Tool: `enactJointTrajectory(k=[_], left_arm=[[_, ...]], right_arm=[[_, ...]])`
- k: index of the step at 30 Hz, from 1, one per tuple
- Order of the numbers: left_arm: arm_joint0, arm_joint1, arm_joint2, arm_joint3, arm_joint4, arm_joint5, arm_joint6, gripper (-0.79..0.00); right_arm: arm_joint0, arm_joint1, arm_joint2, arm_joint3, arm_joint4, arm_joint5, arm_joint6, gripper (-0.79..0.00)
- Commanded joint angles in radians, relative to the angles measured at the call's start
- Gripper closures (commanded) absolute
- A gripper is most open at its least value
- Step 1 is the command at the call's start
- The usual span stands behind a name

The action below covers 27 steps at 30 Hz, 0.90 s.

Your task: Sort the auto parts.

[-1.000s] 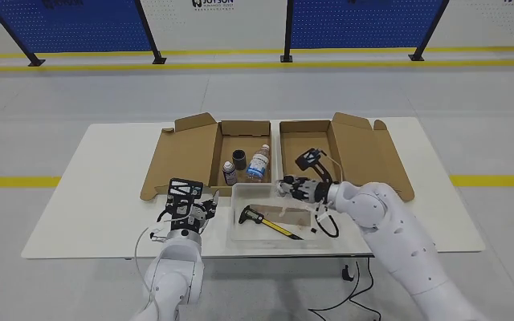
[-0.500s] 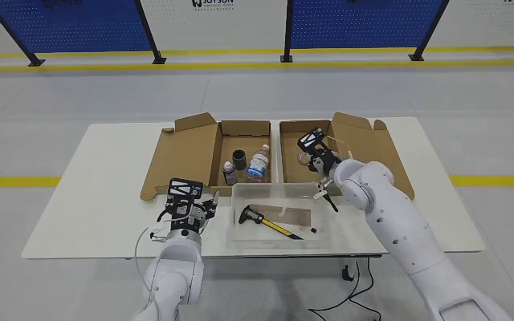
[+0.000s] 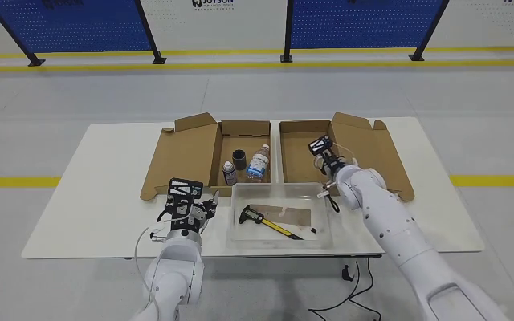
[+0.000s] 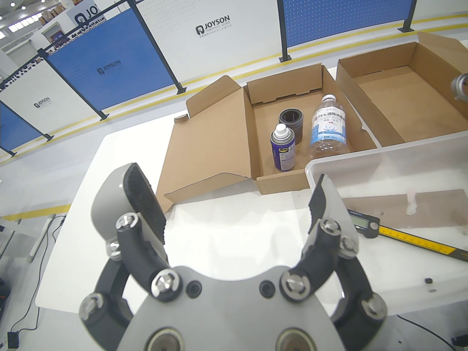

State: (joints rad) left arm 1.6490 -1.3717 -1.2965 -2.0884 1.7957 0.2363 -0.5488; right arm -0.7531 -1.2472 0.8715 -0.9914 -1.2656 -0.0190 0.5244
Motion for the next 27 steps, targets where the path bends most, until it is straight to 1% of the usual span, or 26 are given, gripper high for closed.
enactJointTrajectory(k=[1, 9, 10, 11, 14, 15, 17, 20, 25, 27], left_arm=[[0.0, 0.0, 0.0, 0.0, 0.0, 0.0, 0.0, -0.785], [0.0, 0.0, 0.0, 0.0, 0.0, 0.0, 0.0, -0.785], [0.0, 0.0, 0.0, 0.0, 0.0, 0.0, 0.0, -0.785], [0.0, 0.0, 0.0, 0.0, 0.0, 0.0, 0.0, -0.785], [0.0, 0.0, 0.0, 0.0, 0.0, 0.0, 0.0, -0.785], [0.0, 0.0, 0.0, 0.0, 0.0, 0.0, 0.0, -0.785], [0.0, 0.0, 0.0, 0.0, 0.0, 0.0, 0.0, -0.785], [0.0, 0.0, 0.0, 0.0, 0.0, 0.0, 0.0, -0.785], [0.0, 0.0, 0.0, 0.0, 0.0, 0.0, 0.0, -0.785], [0.0, 0.0, 0.0, 0.0, 0.0, 0.0, 0.0, -0.785]], right_arm=[[0.002, -0.006, -0.001, 0.023, 0.013, 0.005, 0.001, 0.0], [0.017, -0.023, 0.009, 0.091, 0.048, 0.015, 0.018, 0.0], [0.019, -0.025, 0.01, 0.096, 0.048, 0.014, 0.021, -0.028], [0.021, -0.026, 0.011, 0.102, 0.048, 0.013, 0.022, -0.099], [0.024, -0.029, 0.015, 0.113, 0.049, 0.008, 0.018, -0.086], [0.025, -0.03, 0.016, 0.114, 0.049, 0.005, 0.019, -0.108], [0.026, -0.033, 0.018, 0.116, 0.049, 0.001, 0.02, -0.194], [0.029, -0.035, 0.019, 0.116, 0.043, -0.01, 0.024, -0.188], [0.034, -0.037, 0.031, 0.111, 0.04, -0.022, 0.015, -0.219], [0.036, -0.036, 0.038, 0.094, 0.032, -0.027, 0.012, -0.219]])
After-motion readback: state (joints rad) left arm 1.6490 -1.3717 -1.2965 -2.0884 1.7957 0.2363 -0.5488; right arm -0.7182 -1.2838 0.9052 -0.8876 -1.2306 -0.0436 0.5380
